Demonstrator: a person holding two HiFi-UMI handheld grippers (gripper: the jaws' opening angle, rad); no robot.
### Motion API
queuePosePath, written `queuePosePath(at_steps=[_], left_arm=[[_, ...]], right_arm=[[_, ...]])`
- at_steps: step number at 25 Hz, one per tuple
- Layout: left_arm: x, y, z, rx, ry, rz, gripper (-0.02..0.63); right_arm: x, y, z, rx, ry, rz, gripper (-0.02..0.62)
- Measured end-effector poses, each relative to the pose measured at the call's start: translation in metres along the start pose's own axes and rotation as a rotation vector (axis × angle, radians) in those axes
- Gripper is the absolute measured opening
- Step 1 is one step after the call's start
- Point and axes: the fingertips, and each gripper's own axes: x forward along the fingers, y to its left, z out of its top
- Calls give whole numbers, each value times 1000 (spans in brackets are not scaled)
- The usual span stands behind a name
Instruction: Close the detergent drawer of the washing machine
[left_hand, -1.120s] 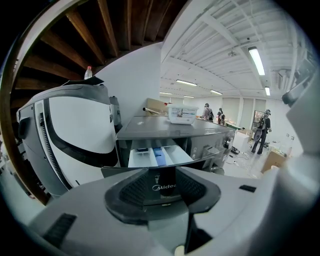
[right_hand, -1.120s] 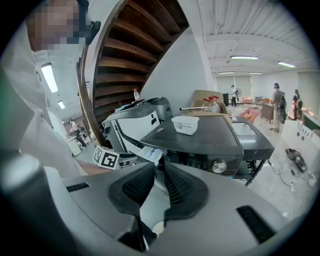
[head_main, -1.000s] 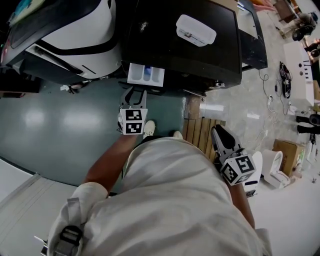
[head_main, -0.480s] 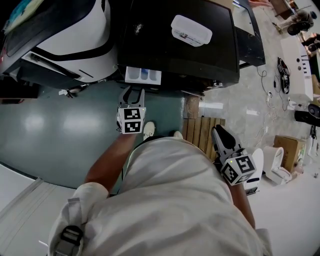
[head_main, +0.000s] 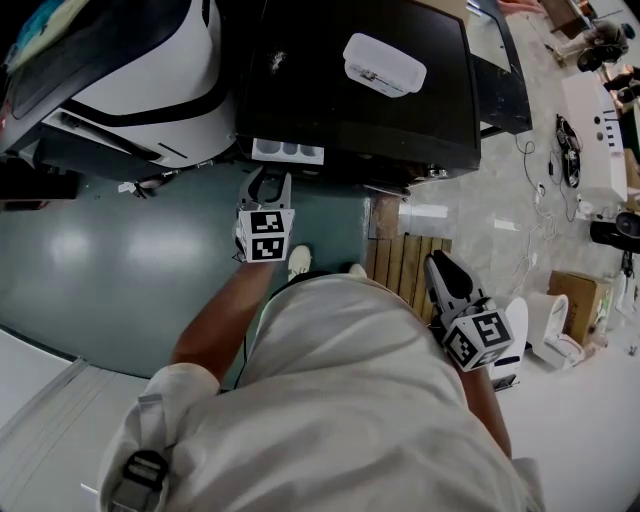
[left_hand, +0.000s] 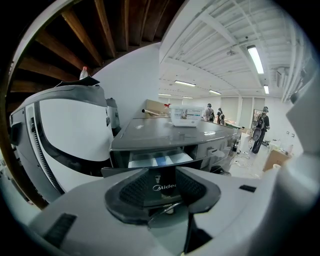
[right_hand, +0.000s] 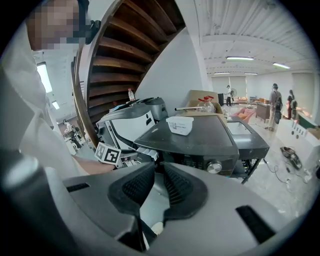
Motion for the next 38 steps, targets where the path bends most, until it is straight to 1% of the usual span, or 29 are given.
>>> queuePosePath(at_steps=[20, 38], left_arm=[[25, 8, 16, -7, -20, -4, 161], [38, 12, 24, -8, -37, -6, 160]], right_arm=[[12, -8, 11, 5, 5, -30, 58], [29, -9, 19, -5, 17, -23, 58]])
